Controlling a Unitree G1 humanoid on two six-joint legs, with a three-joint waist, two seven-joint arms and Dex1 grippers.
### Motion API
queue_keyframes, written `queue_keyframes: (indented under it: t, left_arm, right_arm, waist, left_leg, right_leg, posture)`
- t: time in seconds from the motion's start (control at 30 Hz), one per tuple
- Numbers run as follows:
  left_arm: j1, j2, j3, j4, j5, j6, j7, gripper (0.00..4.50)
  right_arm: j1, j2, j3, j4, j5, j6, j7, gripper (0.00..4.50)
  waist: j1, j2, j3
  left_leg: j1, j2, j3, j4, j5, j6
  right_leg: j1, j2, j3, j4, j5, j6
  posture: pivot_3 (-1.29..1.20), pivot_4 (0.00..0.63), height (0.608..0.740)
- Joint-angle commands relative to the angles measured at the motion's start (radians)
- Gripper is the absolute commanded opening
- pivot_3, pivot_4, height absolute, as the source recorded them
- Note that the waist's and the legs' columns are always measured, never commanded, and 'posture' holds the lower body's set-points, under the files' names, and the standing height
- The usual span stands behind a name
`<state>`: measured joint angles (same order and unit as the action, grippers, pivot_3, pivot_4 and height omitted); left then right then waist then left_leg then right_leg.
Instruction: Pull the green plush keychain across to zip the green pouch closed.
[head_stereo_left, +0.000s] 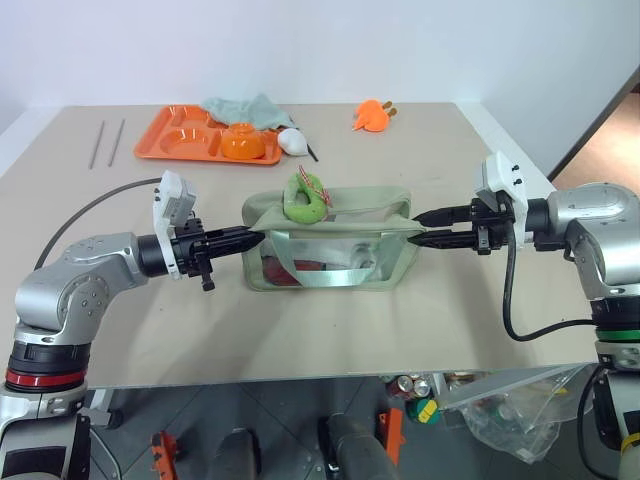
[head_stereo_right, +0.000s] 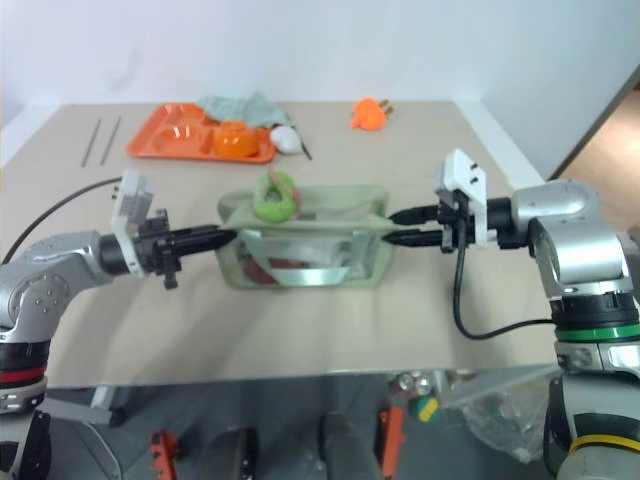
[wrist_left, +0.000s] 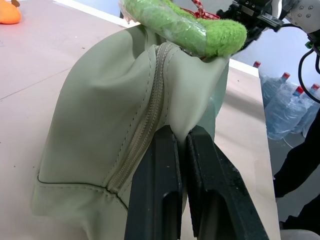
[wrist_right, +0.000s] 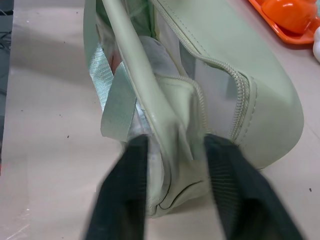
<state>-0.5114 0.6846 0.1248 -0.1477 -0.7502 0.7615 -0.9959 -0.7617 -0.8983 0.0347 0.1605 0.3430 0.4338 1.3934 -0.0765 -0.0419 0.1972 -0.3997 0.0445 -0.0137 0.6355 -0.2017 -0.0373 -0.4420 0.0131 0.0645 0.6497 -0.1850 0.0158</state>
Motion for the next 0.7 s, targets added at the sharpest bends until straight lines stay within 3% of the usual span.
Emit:
queue_keyframes:
  t: [0.03, 0.13, 0.17, 0.27, 0.37, 0.47, 0.57, 0.7]
  left_arm:
    - [0.006, 0.012, 0.015, -0.031, -0.008, -0.013, -0.012, 0.00]
    - [0.008, 0.013, 0.017, -0.029, -0.007, -0.016, -0.014, 0.00]
    - [0.008, 0.012, 0.017, -0.029, -0.007, -0.017, -0.014, 0.00]
    - [0.011, 0.012, 0.015, -0.031, -0.007, -0.020, -0.015, 0.00]
    - [0.015, 0.013, 0.012, -0.026, -0.003, -0.029, -0.020, 0.00]
    - [0.014, 0.012, 0.008, -0.020, 0.000, -0.035, -0.026, 0.00]
    - [0.012, 0.010, 0.005, -0.014, 0.005, -0.041, -0.030, 0.00]
    - [0.017, 0.011, 0.006, -0.015, 0.005, -0.045, -0.028, 0.00]
  right_arm:
    - [-0.027, -0.043, -0.096, -0.002, 0.048, 0.013, -0.005, 3.33]
    - [-0.069, -0.054, -0.161, 0.032, 0.076, 0.002, -0.034, 4.33]
    - [-0.090, -0.052, -0.183, 0.047, 0.091, -0.003, -0.040, 4.44]
    - [-0.189, -0.017, -0.230, 0.082, 0.146, 0.018, -0.075, 4.44]
    - [-0.267, 0.058, -0.199, 0.096, 0.143, 0.049, -0.150, 4.44]
    - [-0.308, 0.156, -0.111, 0.079, 0.093, 0.060, -0.206, 4.44]
    - [-0.377, 0.237, 0.035, 0.072, -0.053, 0.079, -0.316, 4.44]
    - [-0.422, 0.279, 0.112, -0.016, -0.059, 0.167, -0.306, 4.44]
  waist:
    - [0.000, 0.000, 0.000]
    - [0.000, 0.000, 0.000]
    - [0.000, 0.000, 0.000]
    - [-0.001, 0.000, 0.000]
    - [-0.006, 0.000, 0.000]
    - [-0.005, 0.000, 0.000]
    - [-0.006, 0.000, 0.000]
    - [0.004, 0.001, 0.000]
  left_leg:
    - [0.000, 0.000, 0.000, 0.000, 0.000, 0.000]
    - [0.000, 0.000, 0.000, 0.000, 0.000, 0.000]
    - [0.000, 0.000, 0.000, 0.000, 0.000, 0.000]
    - [0.000, 0.000, 0.001, 0.000, 0.000, 0.000]
    - [0.001, 0.000, 0.001, 0.000, 0.000, 0.000]
    - [0.002, 0.001, 0.002, 0.000, 0.000, 0.000]
    - [0.002, 0.000, 0.005, 0.000, 0.000, 0.000]
    - [-0.005, 0.000, 0.004, 0.000, 0.000, 0.000]
  right_leg:
    - [0.000, 0.000, 0.000, 0.000, 0.000, 0.000]
    - [0.000, 0.000, 0.000, 0.000, 0.000, 0.000]
    - [0.000, 0.000, 0.000, 0.000, 0.000, 0.000]
    - [0.000, 0.000, 0.001, 0.000, 0.000, 0.000]
    - [0.000, 0.000, 0.001, 0.000, 0.000, 0.000]
    - [0.001, 0.000, 0.002, 0.000, 0.000, 0.000]
    - [0.000, 0.000, 0.005, 0.000, 0.001, 0.001]
    - [-0.006, 0.000, 0.005, 0.000, 0.004, 0.005]
  posture:
    - [0.00, 0.150, 0.740]
    - [0.00, 0.150, 0.740]
    - [0.00, 0.150, 0.740]
    - [0.00, 0.150, 0.740]
    - [0.00, 0.150, 0.740]
    - [0.00, 0.150, 0.740]
    - [0.00, 0.150, 0.740]
    - [0.00, 0.150, 0.740]
